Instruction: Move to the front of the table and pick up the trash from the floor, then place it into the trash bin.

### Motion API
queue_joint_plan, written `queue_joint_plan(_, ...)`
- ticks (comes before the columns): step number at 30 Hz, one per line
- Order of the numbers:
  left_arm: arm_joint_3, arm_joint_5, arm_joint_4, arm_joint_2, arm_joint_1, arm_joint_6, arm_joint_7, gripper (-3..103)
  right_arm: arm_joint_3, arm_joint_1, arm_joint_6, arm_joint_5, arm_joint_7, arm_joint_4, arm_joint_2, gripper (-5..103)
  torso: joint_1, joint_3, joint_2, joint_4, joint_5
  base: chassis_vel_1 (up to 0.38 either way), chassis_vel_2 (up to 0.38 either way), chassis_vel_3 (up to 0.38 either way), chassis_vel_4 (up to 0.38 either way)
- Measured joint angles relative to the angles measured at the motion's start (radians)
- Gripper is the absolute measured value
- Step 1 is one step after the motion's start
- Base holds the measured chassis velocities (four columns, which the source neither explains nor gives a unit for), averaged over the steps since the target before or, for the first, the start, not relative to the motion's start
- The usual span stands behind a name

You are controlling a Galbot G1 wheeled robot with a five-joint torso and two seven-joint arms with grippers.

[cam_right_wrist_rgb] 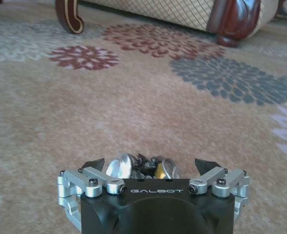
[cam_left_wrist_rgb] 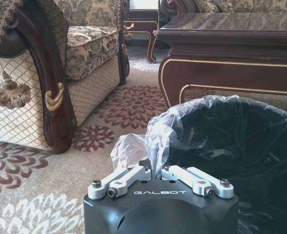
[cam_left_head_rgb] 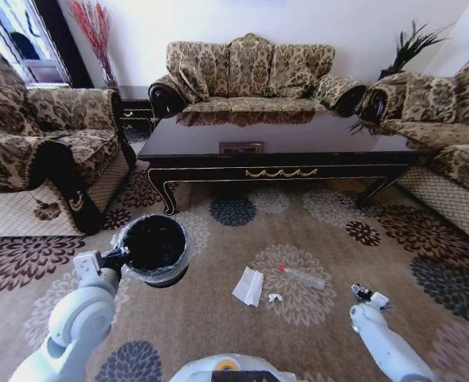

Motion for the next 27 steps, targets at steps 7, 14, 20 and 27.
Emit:
queue_joint_plan(7, -0.008, 0.002, -0.008, 0.003, 0.012, 0.001, -0.001, 4, -0.006, 0.015, -0.001, 0.020, -0.049, -0.034, 0.019, 100, 0.000, 0.000, 0.000, 0.0001, 0.0000, 0.000, 0.000, 0.000, 0.000)
queue_joint_plan(14, -0.018, 0.003, -0.017, 0.003, 0.023, 0.002, -0.003, 4, 0.008, 0.044, 0.003, -0.029, -0.076, -0.112, 0.039, 103, 0.000, 0.000, 0.000, 0.0001, 0.0000, 0.000, 0.000, 0.000, 0.000)
queue_joint_plan(20, -0.019, 0.004, -0.019, 0.003, 0.024, 0.002, -0.003, 4, 0.014, 0.042, 0.005, -0.038, -0.082, -0.114, 0.038, 84, 0.000, 0.000, 0.000, -0.0001, -0.0002, 0.000, 0.000, 0.000, 0.000)
queue_joint_plan(27, -0.016, 0.005, -0.019, 0.003, 0.019, 0.002, -0.002, 4, 0.011, 0.015, 0.006, -0.034, -0.074, -0.056, 0.024, 66, 0.000, 0.000, 0.000, 0.0001, 0.0001, 0.000, 0.000, 0.000, 0.000)
